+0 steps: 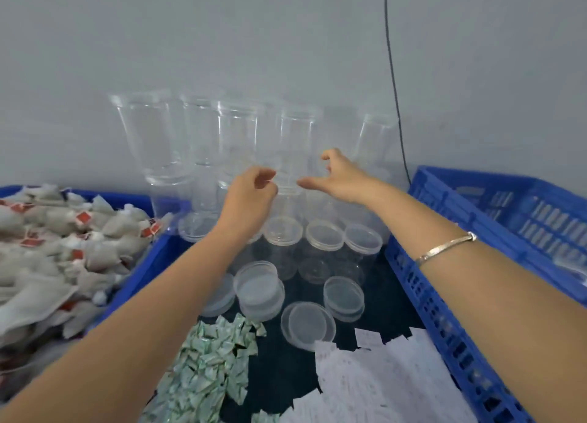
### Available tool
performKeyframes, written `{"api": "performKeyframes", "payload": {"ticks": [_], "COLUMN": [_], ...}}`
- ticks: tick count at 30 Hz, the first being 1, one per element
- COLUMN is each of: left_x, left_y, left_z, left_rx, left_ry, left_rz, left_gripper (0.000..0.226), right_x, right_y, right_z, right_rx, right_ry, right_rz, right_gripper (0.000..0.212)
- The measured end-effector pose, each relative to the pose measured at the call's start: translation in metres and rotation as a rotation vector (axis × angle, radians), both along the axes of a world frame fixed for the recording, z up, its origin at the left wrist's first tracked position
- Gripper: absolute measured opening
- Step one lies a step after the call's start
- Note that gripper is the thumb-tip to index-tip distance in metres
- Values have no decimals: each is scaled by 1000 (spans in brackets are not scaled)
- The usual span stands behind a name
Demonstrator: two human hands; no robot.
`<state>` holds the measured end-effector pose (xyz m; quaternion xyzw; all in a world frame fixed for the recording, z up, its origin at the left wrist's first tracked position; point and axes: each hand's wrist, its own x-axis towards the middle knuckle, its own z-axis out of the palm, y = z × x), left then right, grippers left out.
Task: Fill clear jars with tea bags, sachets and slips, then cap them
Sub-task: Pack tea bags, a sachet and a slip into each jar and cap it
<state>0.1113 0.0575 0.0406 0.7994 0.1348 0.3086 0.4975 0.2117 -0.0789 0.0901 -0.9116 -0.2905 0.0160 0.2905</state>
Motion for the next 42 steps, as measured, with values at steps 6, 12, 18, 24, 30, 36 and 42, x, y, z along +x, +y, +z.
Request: {"api": "performKeyframes", "payload": {"ticks": [6,12,18,24,30,36,42], "left_x": [20,21,-29,-97,-165,-248,-284], "left_y": [21,9,-17,-50,-58,-80,-92], "left_z": [9,13,4,-18,-71,-144,-184], "left_rx": [-56,-88,-203,-360,-378,-383,-399], "left_ry": [138,133,-12,-186,-121,-24,7], "left_rz": [-213,-300,-411,-434,-255,-259,-302], "left_gripper": [65,69,102,94,79,70,79], "right_x": [14,15,-40,-142,-186,-225,-284], "right_y": [58,54,-5,-46,-76,-90,-68], "right_z": [-2,-5,-14,-56,-88,-101,-115], "right_rx": [385,415,531,474,8,-100,-375], "right_ry": [32,-26,-137,-131,128,19,-205], "right_rz": [-125,-172,-129,143,347,252,334], "right_gripper": [97,97,95,102,77,26,81]}}
